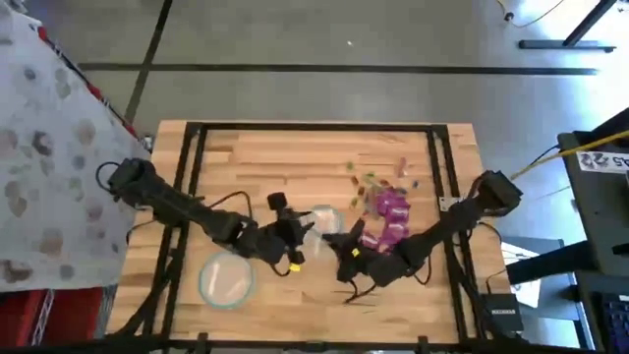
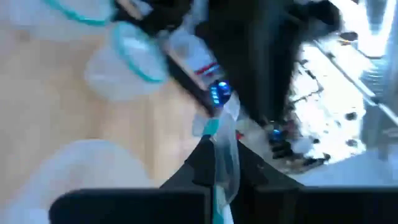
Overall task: Sort candy
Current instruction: Open the top small transparent bin, then put the green candy into the top small transparent bin, then put the violet candy into the top small transparent bin, then put the orange candy into the top small transparent bin
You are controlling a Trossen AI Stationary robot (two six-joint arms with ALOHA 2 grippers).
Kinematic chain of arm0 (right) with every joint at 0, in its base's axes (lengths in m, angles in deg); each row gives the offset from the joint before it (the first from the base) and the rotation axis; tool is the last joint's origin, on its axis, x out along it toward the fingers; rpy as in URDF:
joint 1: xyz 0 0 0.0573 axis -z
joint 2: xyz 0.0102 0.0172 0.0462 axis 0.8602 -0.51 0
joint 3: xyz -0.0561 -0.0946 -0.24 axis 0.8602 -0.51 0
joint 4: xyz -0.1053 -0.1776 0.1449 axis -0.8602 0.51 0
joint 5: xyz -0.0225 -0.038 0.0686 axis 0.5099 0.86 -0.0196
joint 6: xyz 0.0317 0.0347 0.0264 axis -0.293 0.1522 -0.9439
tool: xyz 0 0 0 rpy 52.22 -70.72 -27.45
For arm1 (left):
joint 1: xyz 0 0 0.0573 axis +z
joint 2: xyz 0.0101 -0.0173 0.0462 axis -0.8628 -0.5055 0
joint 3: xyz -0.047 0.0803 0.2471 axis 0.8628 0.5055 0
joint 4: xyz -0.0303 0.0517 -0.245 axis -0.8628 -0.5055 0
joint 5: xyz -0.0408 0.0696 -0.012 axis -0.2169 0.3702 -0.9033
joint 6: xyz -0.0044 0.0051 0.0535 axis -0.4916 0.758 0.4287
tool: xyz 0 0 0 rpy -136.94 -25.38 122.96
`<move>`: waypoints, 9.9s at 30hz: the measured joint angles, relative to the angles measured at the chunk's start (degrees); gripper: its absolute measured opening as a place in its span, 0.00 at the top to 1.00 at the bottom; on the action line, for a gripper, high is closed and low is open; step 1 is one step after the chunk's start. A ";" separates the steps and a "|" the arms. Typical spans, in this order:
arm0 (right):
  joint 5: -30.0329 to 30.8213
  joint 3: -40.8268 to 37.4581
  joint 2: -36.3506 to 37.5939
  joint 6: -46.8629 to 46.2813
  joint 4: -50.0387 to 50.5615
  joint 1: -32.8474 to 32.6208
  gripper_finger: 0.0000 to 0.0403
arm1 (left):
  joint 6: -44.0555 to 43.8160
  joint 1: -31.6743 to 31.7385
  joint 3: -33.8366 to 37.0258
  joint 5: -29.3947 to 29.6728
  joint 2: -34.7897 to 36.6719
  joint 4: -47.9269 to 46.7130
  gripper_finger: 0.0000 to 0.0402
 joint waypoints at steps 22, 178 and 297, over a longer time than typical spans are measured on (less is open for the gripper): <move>-49.29 -2.05 -5.36 -21.82 5.56 39.14 0.78 | -54.27 -5.59 3.50 1.31 -0.13 -35.42 0.71; -60.31 -5.37 21.70 -44.21 26.32 24.59 1.00 | -44.21 -1.28 8.81 -4.83 -0.13 -15.29 0.71; -62.36 -3.84 17.33 -49.80 30.29 29.22 0.99 | -44.19 -0.97 8.81 -5.73 -0.21 -13.93 0.71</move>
